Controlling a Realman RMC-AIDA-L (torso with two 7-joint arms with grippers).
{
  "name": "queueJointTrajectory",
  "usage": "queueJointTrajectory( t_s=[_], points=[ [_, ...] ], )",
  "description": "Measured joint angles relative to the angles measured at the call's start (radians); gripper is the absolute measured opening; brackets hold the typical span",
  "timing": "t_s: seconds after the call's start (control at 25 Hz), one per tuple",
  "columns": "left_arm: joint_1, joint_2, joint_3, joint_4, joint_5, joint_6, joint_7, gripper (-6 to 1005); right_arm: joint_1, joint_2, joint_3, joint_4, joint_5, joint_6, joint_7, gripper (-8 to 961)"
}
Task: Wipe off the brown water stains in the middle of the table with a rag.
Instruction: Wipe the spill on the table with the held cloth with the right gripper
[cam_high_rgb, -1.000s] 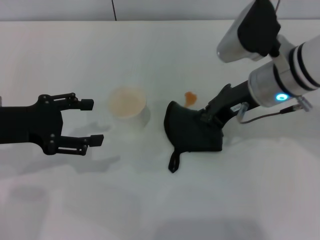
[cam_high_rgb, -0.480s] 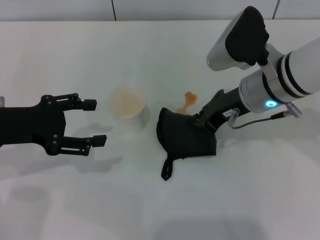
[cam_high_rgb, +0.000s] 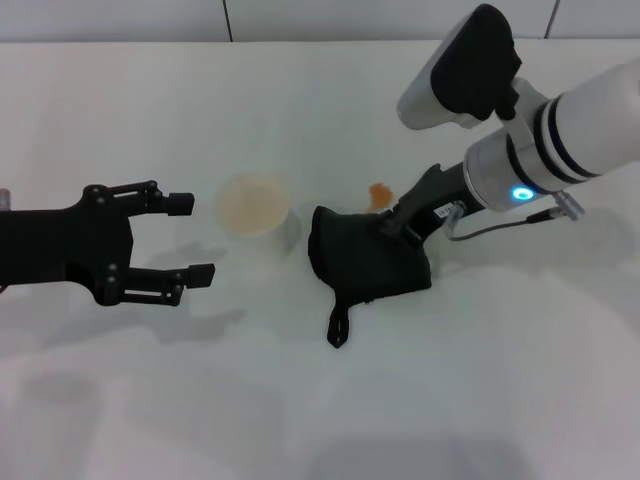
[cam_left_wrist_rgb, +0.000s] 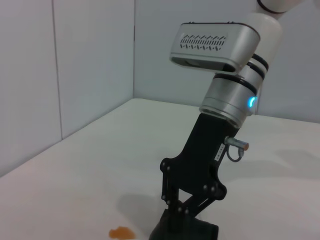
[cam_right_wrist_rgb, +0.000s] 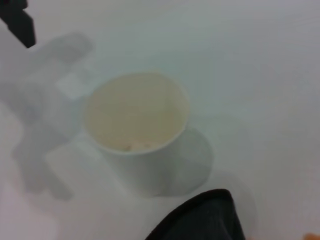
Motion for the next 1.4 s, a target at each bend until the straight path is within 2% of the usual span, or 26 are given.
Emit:
queueJointTrajectory(
  t_s=[0.6,0.88,1.04,1.4],
  points=[
    [0.0,-0.001,0.0,0.003,-0.003,-0.002,0.0,888,0.071,-0.004,0.002,0.124,-0.054,0.153,0.034,91],
    [0.0,-0.002,-0.001,0.003,-0.003,-0.004,0.0,889,0.076,-0.009,0.053,0.178,-0.073,0.215,0.039,96],
    [0.0,-0.004,-0.002,0.003,-0.003,-0.006,0.0,889,0.067,-0.006,0.107,0.186,-0.117,0.235,0.039,99],
    [0.001,-0.004,-0.002,0.003,-0.003,-0.013,0.0,888,0.057,0.0,0.076,0.166,-0.098,0.201,0.039,106]
  ],
)
